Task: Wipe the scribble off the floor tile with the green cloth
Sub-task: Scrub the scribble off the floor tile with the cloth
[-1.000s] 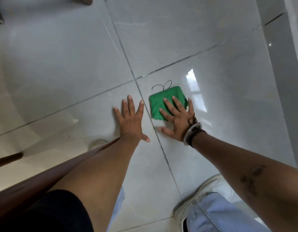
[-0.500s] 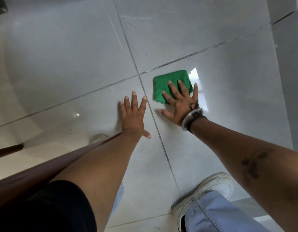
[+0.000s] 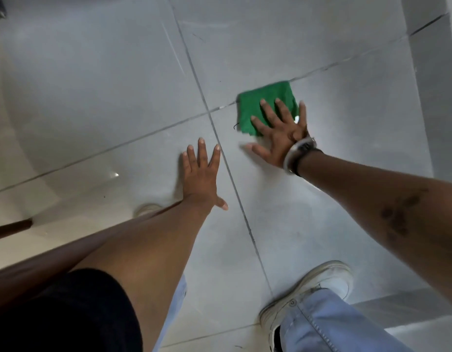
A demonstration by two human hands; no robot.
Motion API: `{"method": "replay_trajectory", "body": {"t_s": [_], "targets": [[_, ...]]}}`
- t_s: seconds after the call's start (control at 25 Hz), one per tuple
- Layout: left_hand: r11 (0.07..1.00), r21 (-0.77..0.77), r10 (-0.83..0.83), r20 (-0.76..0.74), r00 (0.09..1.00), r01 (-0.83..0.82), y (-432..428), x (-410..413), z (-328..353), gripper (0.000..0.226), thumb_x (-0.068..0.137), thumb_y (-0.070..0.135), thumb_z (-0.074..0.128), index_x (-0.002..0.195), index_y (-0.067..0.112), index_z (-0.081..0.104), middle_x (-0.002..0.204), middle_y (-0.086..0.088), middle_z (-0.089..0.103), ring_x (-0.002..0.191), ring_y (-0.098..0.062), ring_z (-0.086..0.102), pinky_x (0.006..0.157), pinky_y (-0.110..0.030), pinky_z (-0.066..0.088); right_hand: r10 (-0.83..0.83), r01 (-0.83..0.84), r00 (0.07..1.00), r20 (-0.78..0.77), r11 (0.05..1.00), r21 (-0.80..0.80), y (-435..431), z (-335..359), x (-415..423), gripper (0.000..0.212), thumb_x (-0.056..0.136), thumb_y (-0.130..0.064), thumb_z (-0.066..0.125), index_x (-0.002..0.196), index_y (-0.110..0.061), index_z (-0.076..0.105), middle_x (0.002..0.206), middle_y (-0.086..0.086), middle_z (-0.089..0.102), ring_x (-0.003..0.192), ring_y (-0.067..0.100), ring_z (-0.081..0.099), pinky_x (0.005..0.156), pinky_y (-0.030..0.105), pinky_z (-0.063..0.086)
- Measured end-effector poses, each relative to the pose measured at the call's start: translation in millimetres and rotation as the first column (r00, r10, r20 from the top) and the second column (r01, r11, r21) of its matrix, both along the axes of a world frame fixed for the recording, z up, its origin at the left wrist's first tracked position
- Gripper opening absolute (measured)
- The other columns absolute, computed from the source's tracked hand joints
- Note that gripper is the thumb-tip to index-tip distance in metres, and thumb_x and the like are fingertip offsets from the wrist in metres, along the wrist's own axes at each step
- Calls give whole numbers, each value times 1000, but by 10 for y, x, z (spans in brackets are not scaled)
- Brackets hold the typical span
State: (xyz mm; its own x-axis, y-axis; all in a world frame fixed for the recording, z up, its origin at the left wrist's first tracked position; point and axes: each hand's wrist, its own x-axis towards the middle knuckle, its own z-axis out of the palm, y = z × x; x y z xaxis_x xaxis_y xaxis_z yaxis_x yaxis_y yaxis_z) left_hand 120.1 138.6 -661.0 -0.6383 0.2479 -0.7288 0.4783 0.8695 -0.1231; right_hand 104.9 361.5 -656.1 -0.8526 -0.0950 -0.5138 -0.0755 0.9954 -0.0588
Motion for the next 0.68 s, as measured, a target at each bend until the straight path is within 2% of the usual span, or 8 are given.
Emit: {"method": "replay_trajectory", "body": {"t_s": [0.08,0.16,0.24,0.32,0.44,0.56,0.68], "targets": [[999,8,43,47,998,-43,29,27,-16,162,39,77,79,150,20,-25,159,-24,-25,147,-48,-12,120,-57,-4,19,-20,999,45,1000,15,-126,-1,-190,83,77,-77,16,145,-31,28,161,5,10,145,34,7,111,64,-3],[999,11,51,1,999,-51,144,-104,35,163,40,75,81,150,19,-25,158,-24,-25,147,-48,-13,120,-56,-5,187,-188,982,19,980,63,2,98,-83,84,78,-77,15,147,-30,25,161,5,7,146,33,3,113,63,-5],[998,-3,59,16,998,-59,120,-127,25,163,41,76,80,149,17,-26,158,-26,-25,147,-48,-13,119,-56,-5,432,-433,898,85,901,-14,147,161,262,78,83,-72,22,147,-29,23,161,6,6,146,33,2,112,61,-13],[1000,-25,17,-6,1000,-17,87,-120,22,163,42,79,77,149,15,-28,157,-27,-25,147,-49,-13,119,-55,-6,552,-543,822,141,834,-101,265,250,628,71,86,-65,34,147,-29,27,161,6,10,146,34,7,109,60,-16],[999,-45,1,-13,1000,-2,32,-138,23,163,41,80,76,149,14,-28,157,-28,-25,147,-49,-12,119,-55,-7,491,-492,865,100,870,-19,198,222,377,67,87,-64,34,145,-30,32,160,5,17,144,35,17,110,62,-10],[1000,-17,7,-2,1000,-7,75,-130,-4,163,40,77,79,150,15,-25,158,-27,-25,146,-49,-13,119,-55,-6,283,-287,957,66,956,67,-162,65,-350,74,83,-71,22,146,-33,26,160,6,11,144,35,12,110,64,-9],[999,-48,1,-6,1000,-1,75,-117,34,161,42,78,78,150,14,-24,158,-26,-26,147,-48,-14,120,-54,-5,226,-241,969,103,957,162,-420,39,-489,71,87,-65,24,149,-30,15,161,7,-2,145,36,1,109,65,-9]]}}
